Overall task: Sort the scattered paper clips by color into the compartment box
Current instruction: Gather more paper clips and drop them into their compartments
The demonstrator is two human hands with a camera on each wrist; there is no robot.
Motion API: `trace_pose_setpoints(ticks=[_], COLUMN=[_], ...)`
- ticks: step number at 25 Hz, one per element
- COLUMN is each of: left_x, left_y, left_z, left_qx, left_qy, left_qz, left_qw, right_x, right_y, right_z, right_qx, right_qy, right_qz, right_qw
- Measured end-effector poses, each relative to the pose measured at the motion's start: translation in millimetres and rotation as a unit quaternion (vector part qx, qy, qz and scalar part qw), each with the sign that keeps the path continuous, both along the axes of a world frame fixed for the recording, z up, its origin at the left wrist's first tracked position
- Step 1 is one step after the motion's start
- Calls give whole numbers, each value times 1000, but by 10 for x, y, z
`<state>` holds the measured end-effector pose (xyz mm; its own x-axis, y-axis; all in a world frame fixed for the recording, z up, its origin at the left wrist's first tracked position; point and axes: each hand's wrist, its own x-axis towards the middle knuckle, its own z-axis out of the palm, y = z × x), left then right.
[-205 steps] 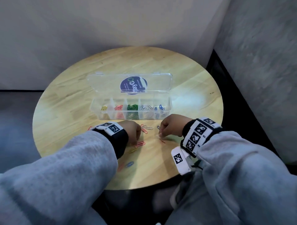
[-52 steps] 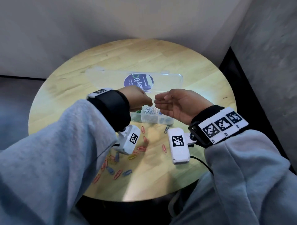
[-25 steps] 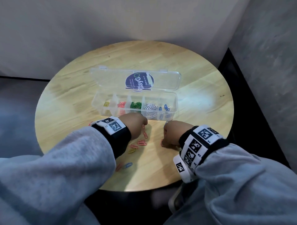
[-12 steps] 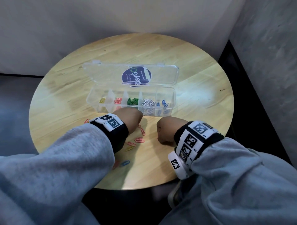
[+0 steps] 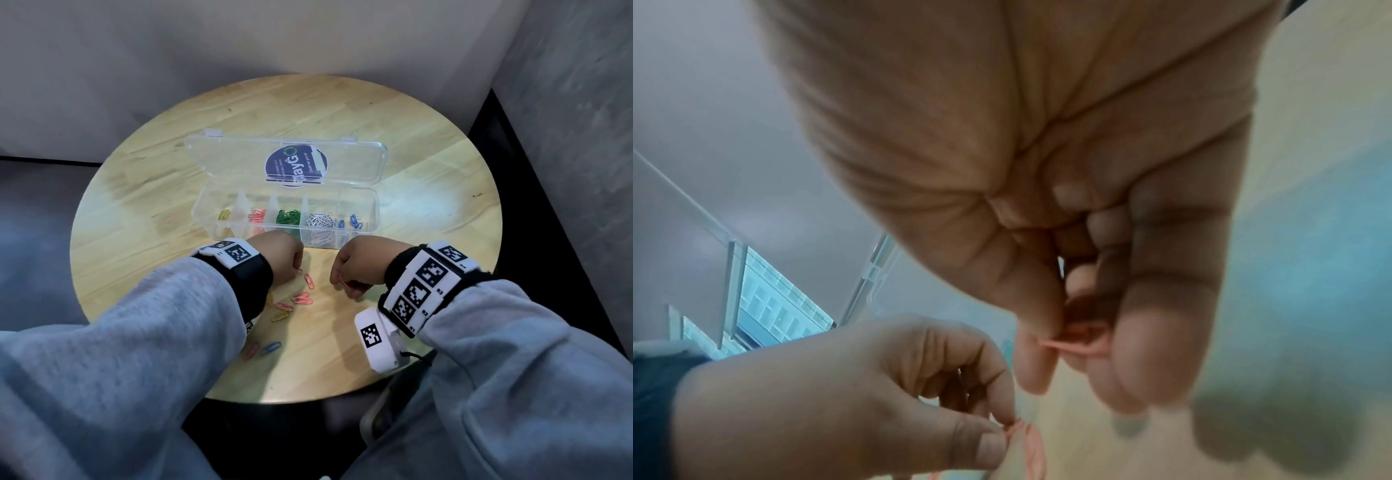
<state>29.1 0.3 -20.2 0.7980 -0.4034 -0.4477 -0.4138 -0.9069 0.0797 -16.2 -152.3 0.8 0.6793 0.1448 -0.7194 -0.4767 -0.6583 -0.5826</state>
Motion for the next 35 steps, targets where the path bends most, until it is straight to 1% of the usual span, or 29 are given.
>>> trace_pose_setpoints(ticks=[3,5,6,8,9,11,12,13,16,18,21,22,24,28,32,33,34,35], left_x=[-16,-19,-13,6,10,3,-16,-35,-64,-50,-41,-34,-15,-24,-93,-106,-116,-126], left_y=[4,21,32,56,58,77,86,101,218,330,457,481,505,514,479,471,464,455], left_z=[35,43,38,35,36,35,40,50,143,228,306,313,315,304,256,254,251,245], left_qx=[7,7,6,2,-1,-5,-6,-9,-55,-137,-283,-313,-338,-328,-296,-287,-272,-244], left_qy=[14,29,38,51,56,56,51,44,48,90,173,190,208,240,244,242,235,219], left_qz=[11,20,24,29,29,29,29,30,69,122,191,201,213,251,282,284,277,255], left_qw=[1000,999,999,998,998,998,998,999,995,979,924,908,893,879,879,882,891,909], right_x=[20,45,55,64,60,33,11,-14,-44,-48,-42,-39,-28,-7,32,40,43,40], right_y=[89,142,163,197,200,212,224,238,291,337,413,433,454,494,539,546,550,548], right_z=[-6,-11,-14,-16,-21,-43,-47,-51,-83,-95,-119,-130,-149,-173,-201,-219,-239,-254], right_qx=[71,94,88,40,-11,-128,-171,-196,-218,-230,-240,-242,-245,-245,-246,-245,-245,-246], right_qy=[50,48,36,-7,-40,-111,-137,-154,-170,-174,-190,-192,-198,-207,-202,-200,-197,-194], right_qz=[-49,-74,-70,-24,22,110,129,136,145,155,179,185,190,203,228,230,230,228], right_qw=[995,992,993,999,999,979,967,959,950,945,935,933,930,925,920,920,921,922])
